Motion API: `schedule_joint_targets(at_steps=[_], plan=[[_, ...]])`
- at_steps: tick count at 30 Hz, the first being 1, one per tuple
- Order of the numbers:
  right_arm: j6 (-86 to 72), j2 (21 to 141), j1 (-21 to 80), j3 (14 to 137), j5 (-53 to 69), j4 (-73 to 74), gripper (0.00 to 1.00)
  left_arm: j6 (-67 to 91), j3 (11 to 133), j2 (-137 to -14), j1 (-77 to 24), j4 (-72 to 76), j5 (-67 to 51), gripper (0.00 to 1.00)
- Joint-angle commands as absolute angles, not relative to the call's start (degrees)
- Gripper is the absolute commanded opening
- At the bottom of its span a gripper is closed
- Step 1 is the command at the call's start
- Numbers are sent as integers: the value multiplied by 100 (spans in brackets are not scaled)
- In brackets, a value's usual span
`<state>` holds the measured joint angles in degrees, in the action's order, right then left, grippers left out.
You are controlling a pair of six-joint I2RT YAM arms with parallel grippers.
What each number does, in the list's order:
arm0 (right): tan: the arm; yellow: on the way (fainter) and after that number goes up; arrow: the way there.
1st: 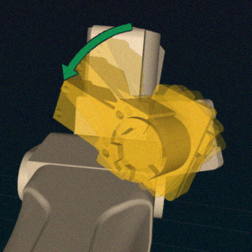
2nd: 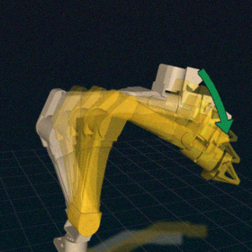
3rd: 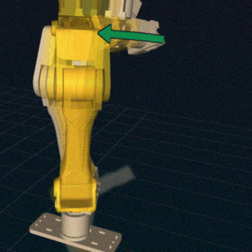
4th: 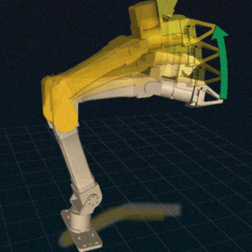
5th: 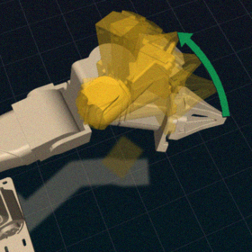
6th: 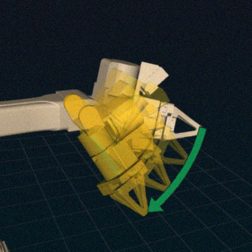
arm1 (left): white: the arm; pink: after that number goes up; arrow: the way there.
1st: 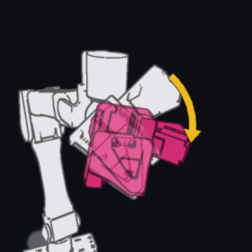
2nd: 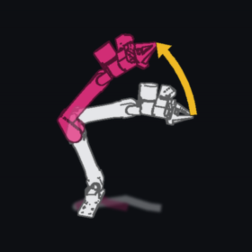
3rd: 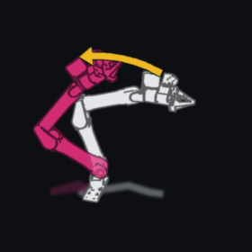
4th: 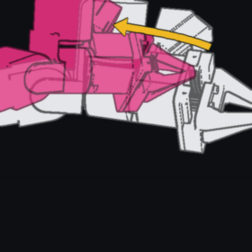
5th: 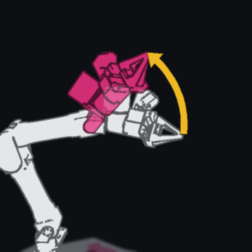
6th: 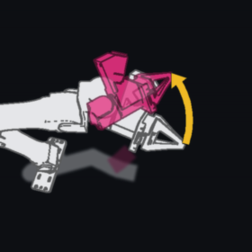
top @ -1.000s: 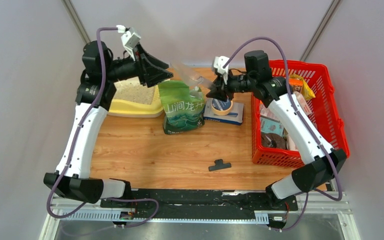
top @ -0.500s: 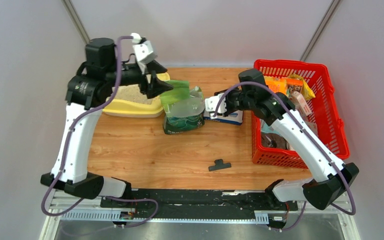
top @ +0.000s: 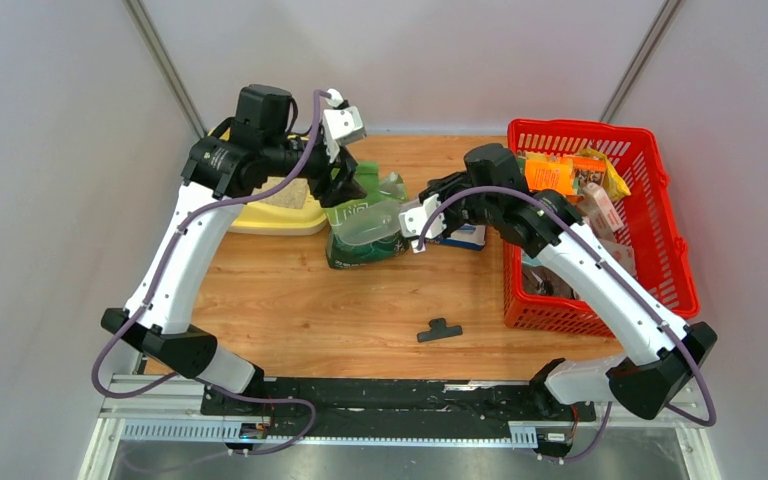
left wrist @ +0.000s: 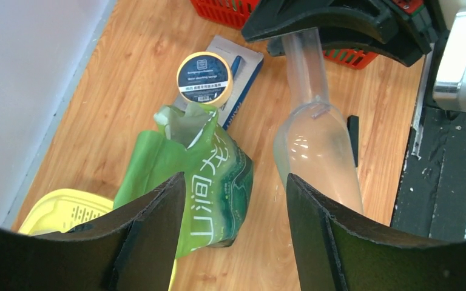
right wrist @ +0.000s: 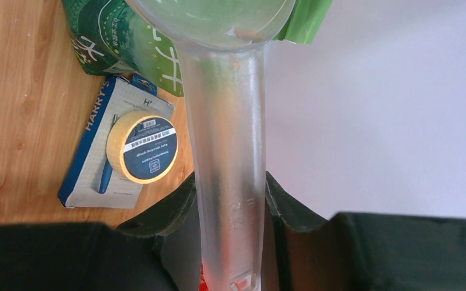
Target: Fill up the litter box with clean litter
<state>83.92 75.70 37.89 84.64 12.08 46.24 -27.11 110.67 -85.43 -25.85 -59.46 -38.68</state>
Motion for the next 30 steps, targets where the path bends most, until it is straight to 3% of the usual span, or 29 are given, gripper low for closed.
schedule_joint_targets(at_steps=[1, 11, 20, 23, 24, 25, 26, 29, 30], plan=[[8438, 7654, 3850, 8692, 1011, 4289, 0, -2725, 11101, -8525, -2680, -6047, -4183, 69], [8191, 7954, 3981, 9114, 853, 4025, 0, -2671, 10942, -8806, -2839, -5880, -3964, 61], [8051, 7980, 3999, 9193, 940, 3999, 0, -2716, 11030, -9070, -2856, -5880, -4245, 36], [7998, 7972, 3999, 9167, 932, 3999, 2, -2663, 11048, -9140, -2857, -5836, -4412, 21], [7781, 7972, 3999, 9123, 923, 3903, 6, -2637, 11048, -9175, -2856, -5836, -4464, 7], [7561, 7963, 3973, 9088, 818, 3763, 14, -2593, 11039, -9184, -2856, -5819, -4543, 1], [7341, 7972, 3938, 9088, 739, 3649, 37, -2419, 11013, -9176, -2848, -5784, -4570, 0], [5832, 8086, 3368, 9552, 1018, 3551, 77, -1900, 10496, -8948, -2795, -5240, -4606, 0], [5340, 8147, 3166, 10041, 1220, 3638, 82, -1733, 10242, -8686, -2769, -4603, -4597, 0]])
